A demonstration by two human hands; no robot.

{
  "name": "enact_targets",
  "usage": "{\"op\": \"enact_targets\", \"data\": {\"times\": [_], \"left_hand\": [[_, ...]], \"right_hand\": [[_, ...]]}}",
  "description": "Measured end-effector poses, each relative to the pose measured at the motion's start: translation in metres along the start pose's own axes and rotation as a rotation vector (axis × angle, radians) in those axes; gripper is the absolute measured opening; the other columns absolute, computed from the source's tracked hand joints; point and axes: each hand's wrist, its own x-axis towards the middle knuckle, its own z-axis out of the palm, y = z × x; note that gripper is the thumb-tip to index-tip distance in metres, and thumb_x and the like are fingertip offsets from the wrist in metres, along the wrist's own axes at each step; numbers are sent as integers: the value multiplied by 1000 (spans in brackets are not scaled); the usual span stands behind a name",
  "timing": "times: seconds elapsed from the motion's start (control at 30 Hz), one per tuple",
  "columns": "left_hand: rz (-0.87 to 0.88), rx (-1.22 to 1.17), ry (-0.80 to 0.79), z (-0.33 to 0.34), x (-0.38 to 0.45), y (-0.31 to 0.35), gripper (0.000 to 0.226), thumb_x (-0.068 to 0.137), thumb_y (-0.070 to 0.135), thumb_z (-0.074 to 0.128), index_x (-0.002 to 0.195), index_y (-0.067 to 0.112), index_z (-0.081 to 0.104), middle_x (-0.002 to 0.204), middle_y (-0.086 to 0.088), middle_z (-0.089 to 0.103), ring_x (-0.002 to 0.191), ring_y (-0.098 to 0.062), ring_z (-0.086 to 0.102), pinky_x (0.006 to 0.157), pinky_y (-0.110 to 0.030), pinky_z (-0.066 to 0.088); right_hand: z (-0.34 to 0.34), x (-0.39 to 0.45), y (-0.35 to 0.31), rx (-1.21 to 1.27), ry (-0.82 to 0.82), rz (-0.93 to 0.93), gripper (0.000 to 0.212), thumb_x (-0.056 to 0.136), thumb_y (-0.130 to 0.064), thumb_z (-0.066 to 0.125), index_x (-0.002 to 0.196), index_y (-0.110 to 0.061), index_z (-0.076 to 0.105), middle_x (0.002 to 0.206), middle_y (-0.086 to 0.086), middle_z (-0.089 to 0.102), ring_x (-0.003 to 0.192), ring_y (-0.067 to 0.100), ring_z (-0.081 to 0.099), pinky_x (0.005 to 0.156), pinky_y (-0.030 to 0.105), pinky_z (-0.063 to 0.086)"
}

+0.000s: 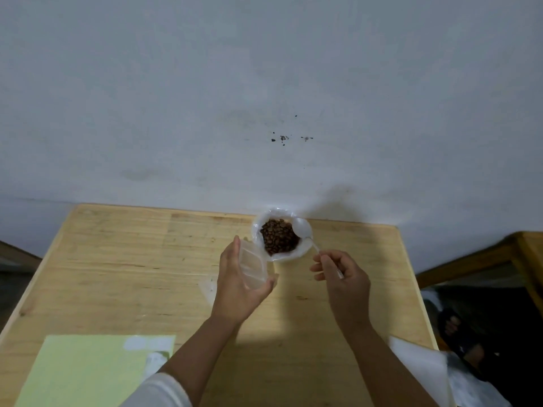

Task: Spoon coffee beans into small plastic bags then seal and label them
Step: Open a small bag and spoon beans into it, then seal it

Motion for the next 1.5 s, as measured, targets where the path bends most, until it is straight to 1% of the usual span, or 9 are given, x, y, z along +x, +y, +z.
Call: {"op": "enact_targets", "data": {"times": [0.17,0.3,0.43,0.6,0.73,0.87,1.03,1.37,1.5], "left_hand": [[-17,3,-7,3,2,-5,111,67,39,82,149,17,10,146,-1,23,121,4,23,86,12,12],[-19,19,-6,5,4,-4,112,67,41,81,149,18,9,147,-1,22,121,5,21,88,10,12],[-21,23,-1,8,5,-4,112,67,45,80,149,20,8,147,1,20,123,5,21,88,10,14],[-14,8,-25,8,6,-3,113,68,43,80,149,24,4,148,3,17,125,2,22,99,-8,23],[-9,25,-40,9,10,-2,113,70,41,79,149,24,2,149,4,15,126,3,19,100,-10,21],[-15,49,-52,11,13,-2,112,71,45,77,150,22,1,150,4,13,133,-3,20,100,-11,21],[-5,67,-73,13,14,-1,111,72,46,76,150,21,1,150,4,12,131,-2,20,100,-11,22],[15,100,-83,13,13,1,113,72,47,75,150,21,-1,151,5,10,126,5,14,102,-11,18],[10,70,-87,12,13,1,113,72,46,76,150,23,-2,151,6,10,130,2,16,103,-13,19]], "right_hand": [[5,6,5,-62,50,-48,21,94,-10,50,82,-7,65,65,4,66,54,7,60,54,15,49],[15,16,17,-115,91,-21,30,97,-13,42,74,-10,60,58,2,61,52,12,57,56,38,51],[35,30,26,-92,59,101,25,97,-19,42,81,-13,60,63,0,63,57,22,61,64,45,54],[42,36,37,152,162,415,22,97,-23,47,81,-21,61,71,4,69,59,16,64,73,40,56],[34,39,37,246,228,440,30,98,-28,44,85,-10,65,68,7,67,52,13,62,58,26,54],[23,43,32,375,216,435,34,99,-27,42,83,-5,62,65,11,63,45,10,60,46,20,50],[12,34,24,483,82,394,34,99,-27,41,80,-7,61,58,6,62,48,10,59,42,18,47],[4,25,9,277,-158,119,25,98,-14,40,92,-1,60,76,12,65,66,15,63,46,24,50],[4,29,5,224,-118,71,26,100,-14,37,95,-1,60,77,11,65,66,14,62,46,24,50]]}}
